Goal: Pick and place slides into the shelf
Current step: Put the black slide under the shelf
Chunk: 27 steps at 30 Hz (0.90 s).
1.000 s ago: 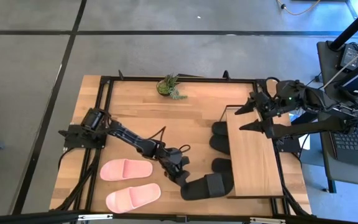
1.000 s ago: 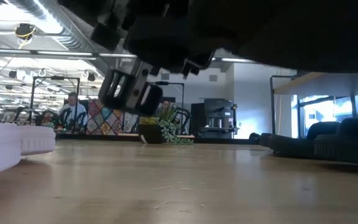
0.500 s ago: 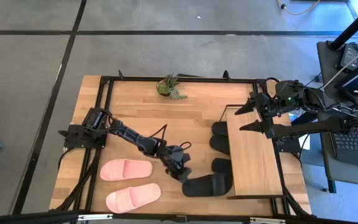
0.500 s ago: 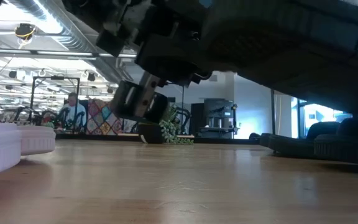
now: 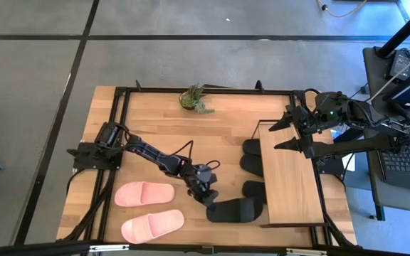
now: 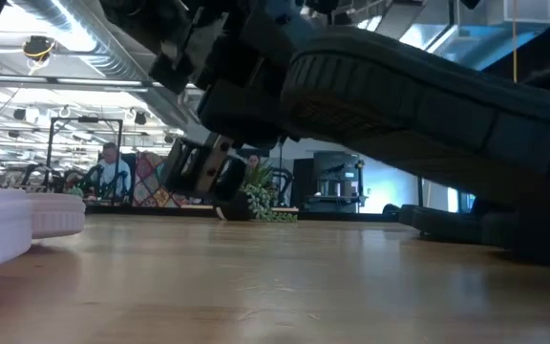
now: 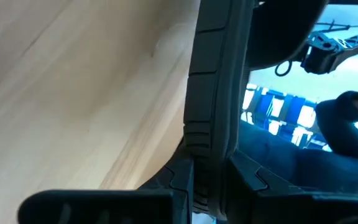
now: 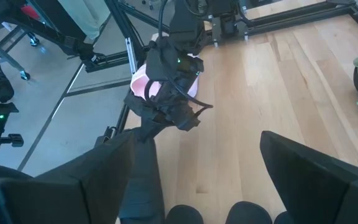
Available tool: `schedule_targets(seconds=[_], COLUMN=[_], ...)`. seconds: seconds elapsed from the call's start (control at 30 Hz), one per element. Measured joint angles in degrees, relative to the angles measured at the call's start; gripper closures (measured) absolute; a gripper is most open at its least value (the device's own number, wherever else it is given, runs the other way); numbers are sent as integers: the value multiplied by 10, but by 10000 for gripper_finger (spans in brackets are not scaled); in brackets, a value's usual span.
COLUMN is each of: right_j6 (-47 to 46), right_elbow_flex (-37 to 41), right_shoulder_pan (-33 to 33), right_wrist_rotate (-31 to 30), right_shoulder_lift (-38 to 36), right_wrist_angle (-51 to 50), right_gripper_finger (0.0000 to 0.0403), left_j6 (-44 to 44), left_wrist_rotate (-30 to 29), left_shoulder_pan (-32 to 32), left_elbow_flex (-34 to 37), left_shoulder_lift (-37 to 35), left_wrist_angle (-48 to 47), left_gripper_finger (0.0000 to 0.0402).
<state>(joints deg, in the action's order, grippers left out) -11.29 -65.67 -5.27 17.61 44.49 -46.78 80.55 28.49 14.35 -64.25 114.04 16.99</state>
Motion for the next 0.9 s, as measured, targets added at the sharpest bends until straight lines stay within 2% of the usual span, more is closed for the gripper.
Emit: schedule_targets(seconds=[0.43,0.53,0.7,0.9], right_j6=[0,0,0,-4], right_elbow_flex=[0,0,0,0], right_shoulder_pan=[0,0,0,0], right_wrist_rotate=[0,0,0,-1], right_shoulder_lift=[0,0,0,0], right_wrist_angle=[0,0,0,-4], right_gripper_finger=[60,60,60,60], left_j6=[1,2,8,3], left_wrist_rotate=[24,8,18,12], left_shoulder_pan=[8,4,0,-2], left_elbow_flex=[0,-1,-5,-16], left_shoulder_lift=[0,12,38,49], left_wrist_angle=[5,-1,3,9], left_gripper_finger=[360,360,359,302])
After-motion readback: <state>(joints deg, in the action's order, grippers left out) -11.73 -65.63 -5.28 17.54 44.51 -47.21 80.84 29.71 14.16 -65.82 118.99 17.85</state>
